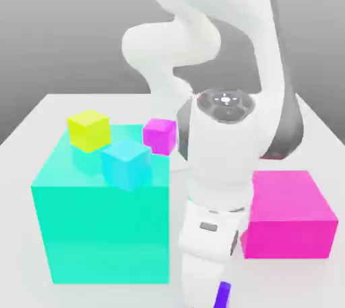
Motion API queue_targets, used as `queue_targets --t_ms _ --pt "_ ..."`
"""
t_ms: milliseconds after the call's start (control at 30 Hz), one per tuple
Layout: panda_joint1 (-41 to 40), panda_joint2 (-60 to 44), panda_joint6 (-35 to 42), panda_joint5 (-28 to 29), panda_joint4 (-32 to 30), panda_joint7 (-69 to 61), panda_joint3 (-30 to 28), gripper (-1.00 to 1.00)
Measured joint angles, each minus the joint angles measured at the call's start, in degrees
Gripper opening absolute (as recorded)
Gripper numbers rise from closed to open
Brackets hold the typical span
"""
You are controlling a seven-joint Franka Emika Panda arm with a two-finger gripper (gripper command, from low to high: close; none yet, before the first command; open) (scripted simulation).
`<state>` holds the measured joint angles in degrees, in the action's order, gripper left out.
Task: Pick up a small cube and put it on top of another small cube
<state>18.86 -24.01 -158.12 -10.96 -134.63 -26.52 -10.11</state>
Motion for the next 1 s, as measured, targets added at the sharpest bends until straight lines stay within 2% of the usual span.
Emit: queue_targets --t_ms 33,300,400,567,700,1000 --pt "-0.7 -2.05 -1.58 -0.71 0.39 -0.58 0.86 -1.0" --pt "-0.35 -1.07 -0.71 -0.23 0.19 -0.29 0.43 -1.0" --pt "0.89 4.73 3.86 2.28 -1.03 1.59 -1.35 -1.0" --pt "-0.06 13.2 13.96 -0.33 -0.81 4.99 -2.68 -1.0" --pt "-1.73 20.34 21.94 0.44 -0.47 10.54 -4.36 -1.0" --pt "-8.15 38.16 38.4 10.38 -0.18 28.76 -4.94 -1.0"
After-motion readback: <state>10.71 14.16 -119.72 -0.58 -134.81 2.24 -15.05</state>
